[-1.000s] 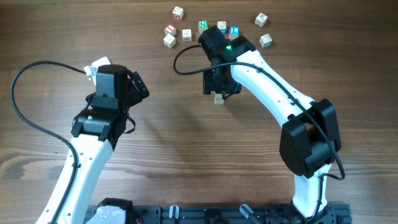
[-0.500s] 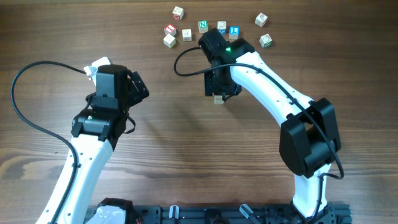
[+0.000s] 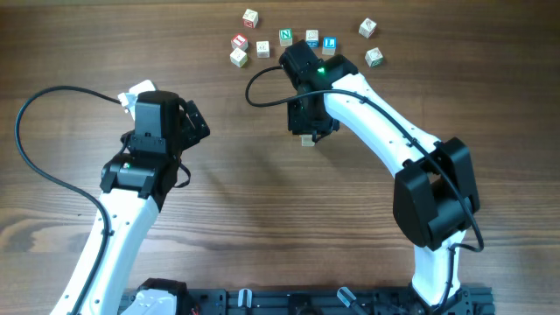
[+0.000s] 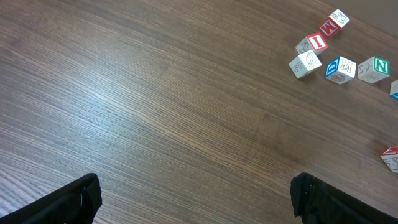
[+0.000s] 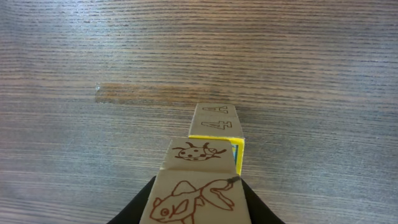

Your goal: Form a tower

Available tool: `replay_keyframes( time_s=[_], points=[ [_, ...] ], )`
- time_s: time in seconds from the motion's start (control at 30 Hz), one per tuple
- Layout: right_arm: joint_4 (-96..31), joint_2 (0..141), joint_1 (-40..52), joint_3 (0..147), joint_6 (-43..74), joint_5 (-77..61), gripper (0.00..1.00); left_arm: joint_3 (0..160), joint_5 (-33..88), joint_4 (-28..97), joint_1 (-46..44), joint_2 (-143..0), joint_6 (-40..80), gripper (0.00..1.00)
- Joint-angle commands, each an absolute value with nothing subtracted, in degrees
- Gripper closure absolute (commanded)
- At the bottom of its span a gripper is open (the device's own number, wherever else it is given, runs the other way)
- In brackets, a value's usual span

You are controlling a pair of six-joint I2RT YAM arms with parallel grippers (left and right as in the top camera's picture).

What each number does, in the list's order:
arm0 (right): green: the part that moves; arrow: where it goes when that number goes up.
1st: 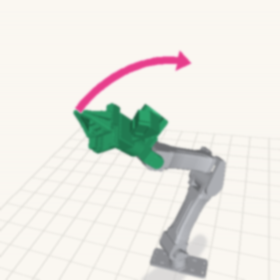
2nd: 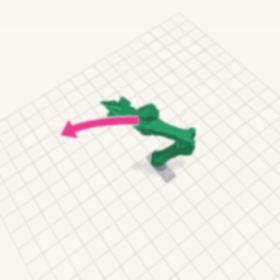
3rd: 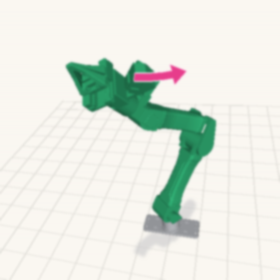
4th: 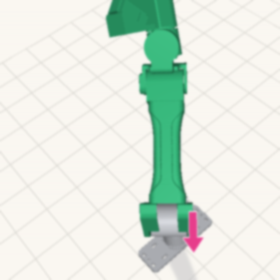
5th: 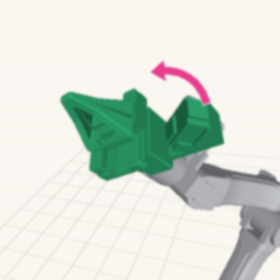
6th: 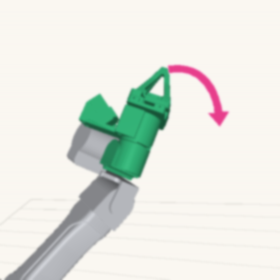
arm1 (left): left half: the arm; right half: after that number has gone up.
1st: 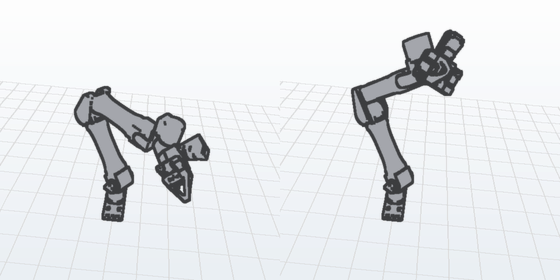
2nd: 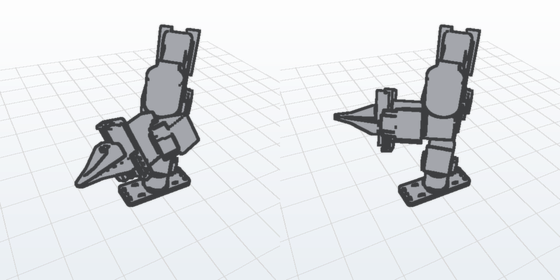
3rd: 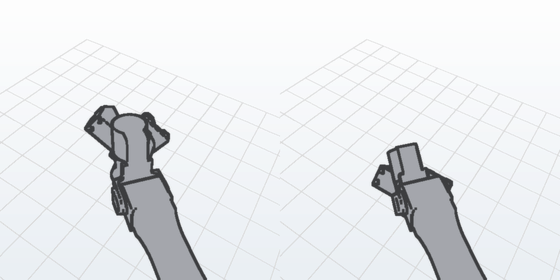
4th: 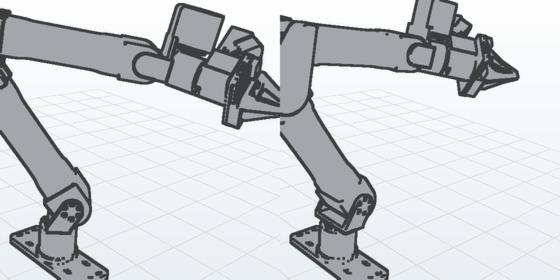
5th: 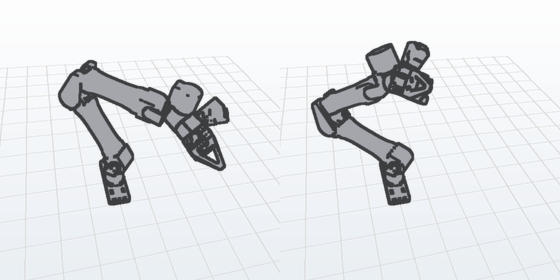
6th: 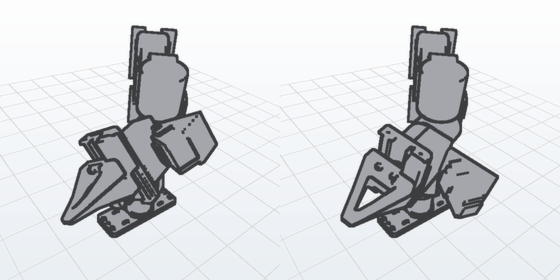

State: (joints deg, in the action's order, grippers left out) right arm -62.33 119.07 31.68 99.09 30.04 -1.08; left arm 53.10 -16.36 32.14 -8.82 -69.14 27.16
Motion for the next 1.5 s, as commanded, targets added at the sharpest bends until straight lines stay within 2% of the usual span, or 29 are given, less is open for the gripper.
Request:
replay_keyframes(
  time_s=[0.0, 0.2, 0.33, 0.67, 0.9, 1.47],
  points=[
    [-62.4, 120.7, 31.6, 98.8, 31.0, -1.6, 0.72, 53.4, -16.1, 32.0, -8.4, -68.8, 27.7, 0.00],
    [-62.0, 120.6, 31.7, 98.8, 31.1, -1.7, 0.87, 53.4, -16.1, 32.0, -8.4, -68.8, 27.7, 0.00],
    [-63.2, 120.2, 31.7, 100.9, 31.0, -2.6, 0.90, 53.4, -16.0, 32.0, -8.4, -68.8, 27.7, 0.00],
    [-67.0, 119.7, 31.5, 103.5, 30.1, 0.6, 0.91, 53.4, -16.1, 32.0, -8.4, -68.8, 27.7, 0.00],
    [-68.9, 119.7, 31.5, 103.5, 28.2, 0.4, 0.96, 53.4, -16.1, 32.0, -8.4, -68.8, 27.7, 0.00],
    [-66.3, 118.9, 31.2, 103.8, 25.9, 2.7, 0.89, 53.4, -16.1, 32.0, -8.4, -68.8, 27.7, 0.00]
  ],
)
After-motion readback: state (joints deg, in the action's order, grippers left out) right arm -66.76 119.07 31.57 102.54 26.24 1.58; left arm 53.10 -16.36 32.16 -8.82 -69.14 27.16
